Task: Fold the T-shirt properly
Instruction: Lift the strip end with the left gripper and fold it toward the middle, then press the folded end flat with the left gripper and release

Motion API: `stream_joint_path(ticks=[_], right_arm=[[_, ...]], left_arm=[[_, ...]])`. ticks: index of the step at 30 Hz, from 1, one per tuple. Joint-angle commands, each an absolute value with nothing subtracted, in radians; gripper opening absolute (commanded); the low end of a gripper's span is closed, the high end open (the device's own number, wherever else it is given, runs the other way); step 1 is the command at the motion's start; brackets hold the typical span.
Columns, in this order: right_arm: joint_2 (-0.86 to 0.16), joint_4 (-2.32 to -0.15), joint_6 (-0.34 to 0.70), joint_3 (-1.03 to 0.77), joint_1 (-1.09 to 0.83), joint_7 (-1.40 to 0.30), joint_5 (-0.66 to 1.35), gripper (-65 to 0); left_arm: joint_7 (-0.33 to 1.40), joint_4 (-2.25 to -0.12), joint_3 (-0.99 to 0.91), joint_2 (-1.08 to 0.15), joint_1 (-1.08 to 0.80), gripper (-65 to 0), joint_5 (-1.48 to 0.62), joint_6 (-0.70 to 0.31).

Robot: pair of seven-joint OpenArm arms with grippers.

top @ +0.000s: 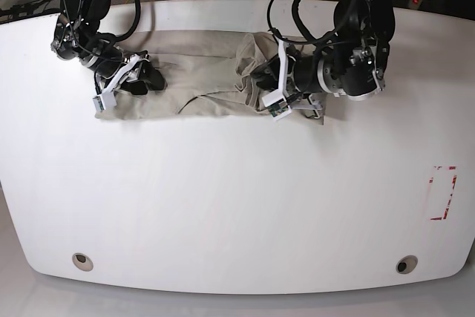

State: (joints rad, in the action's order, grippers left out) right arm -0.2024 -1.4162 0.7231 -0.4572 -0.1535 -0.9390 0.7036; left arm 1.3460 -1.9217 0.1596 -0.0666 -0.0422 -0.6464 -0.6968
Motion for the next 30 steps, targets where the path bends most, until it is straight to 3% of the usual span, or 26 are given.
stream_joint_path(ticks=[1, 4, 8, 18, 30], right_arm=[[-0.209, -1.411, 0.698, -0.455, -0.159, -1.001, 0.627, -32.3], [-0.209, -1.411, 0.698, -0.455, -0.157, -1.001, 0.627, -32.3], [-0.209, -1.411, 0.698, -0.455, -0.156, -1.001, 0.627, -32.3], [-0.209, -1.412, 0.698, -0.453, -0.156, -1.001, 0.628, -32.3], [-0.209, -1.412, 0.698, -0.453, -0.136, -1.004, 0.631, -32.3]], left_arm=[[1.326, -1.939, 0.202, -0.054, -0.008, -48.9, -0.653, -0.698], [1.326, -1.946, 0.225, -0.051, -0.004, -33.1, -0.654, -0.698], [1.328, -1.998, 0.197, -0.036, -0.007, -20.8, -0.656, -0.698], [1.323, -1.994, 0.099, -0.15, -0.002, -27.2, -0.555, -0.698], [1.277, -1.896, 0.341, -0.166, 0.013, -27.4, -0.265, -0.698]])
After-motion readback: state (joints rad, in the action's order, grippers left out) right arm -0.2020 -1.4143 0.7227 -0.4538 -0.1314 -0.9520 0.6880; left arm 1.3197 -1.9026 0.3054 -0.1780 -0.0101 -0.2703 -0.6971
